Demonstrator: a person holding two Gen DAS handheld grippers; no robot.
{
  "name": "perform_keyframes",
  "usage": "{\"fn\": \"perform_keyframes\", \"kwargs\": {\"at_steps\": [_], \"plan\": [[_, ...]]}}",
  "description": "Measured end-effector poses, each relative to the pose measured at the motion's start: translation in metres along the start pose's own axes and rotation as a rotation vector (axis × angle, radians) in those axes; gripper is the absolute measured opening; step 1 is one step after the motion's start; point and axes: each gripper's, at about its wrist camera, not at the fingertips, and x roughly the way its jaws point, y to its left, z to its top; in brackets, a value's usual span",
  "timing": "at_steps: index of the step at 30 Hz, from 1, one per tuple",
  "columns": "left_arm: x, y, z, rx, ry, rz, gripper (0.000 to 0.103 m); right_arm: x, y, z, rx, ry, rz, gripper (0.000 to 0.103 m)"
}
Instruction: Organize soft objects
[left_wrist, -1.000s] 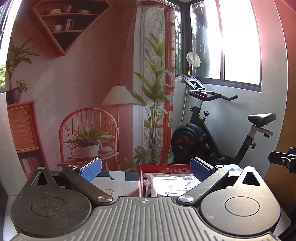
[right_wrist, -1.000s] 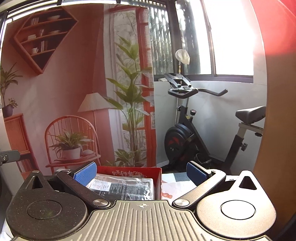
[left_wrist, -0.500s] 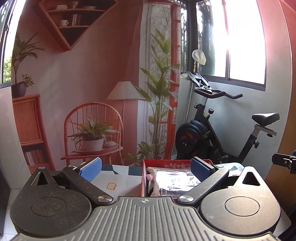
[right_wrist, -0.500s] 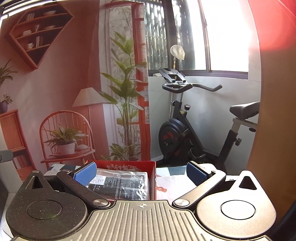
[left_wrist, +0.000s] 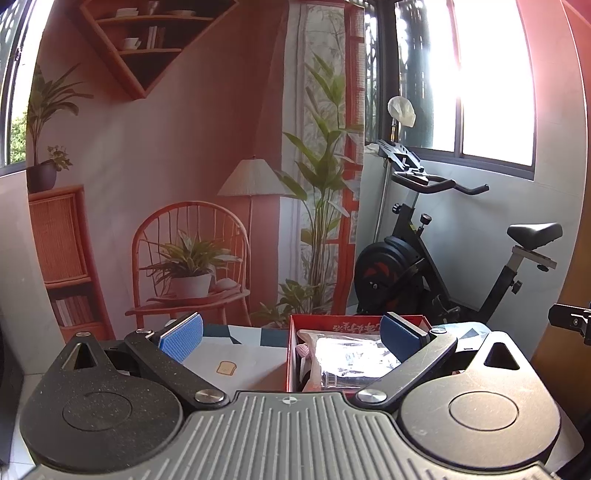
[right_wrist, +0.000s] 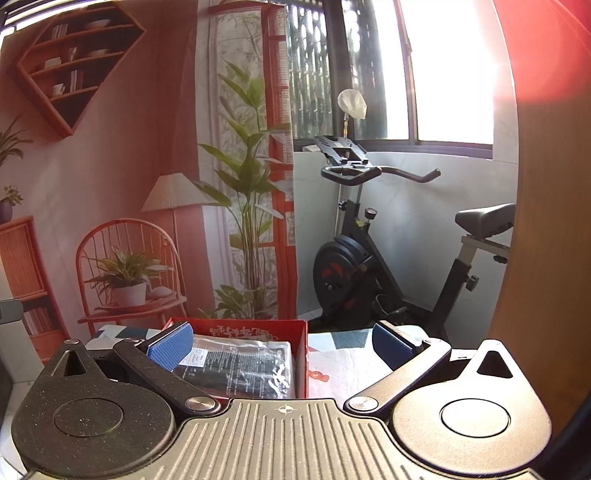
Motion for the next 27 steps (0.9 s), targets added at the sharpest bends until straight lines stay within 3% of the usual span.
{"fn": "perform_keyframes", "kwargs": {"at_steps": [27], "plan": [[0.0,0.0001,0.0005,0.002,0.001,0.0,0.103,0.0001,-0.0028,-0.0003,-0.001,0.0,-0.002,0.103]]}}
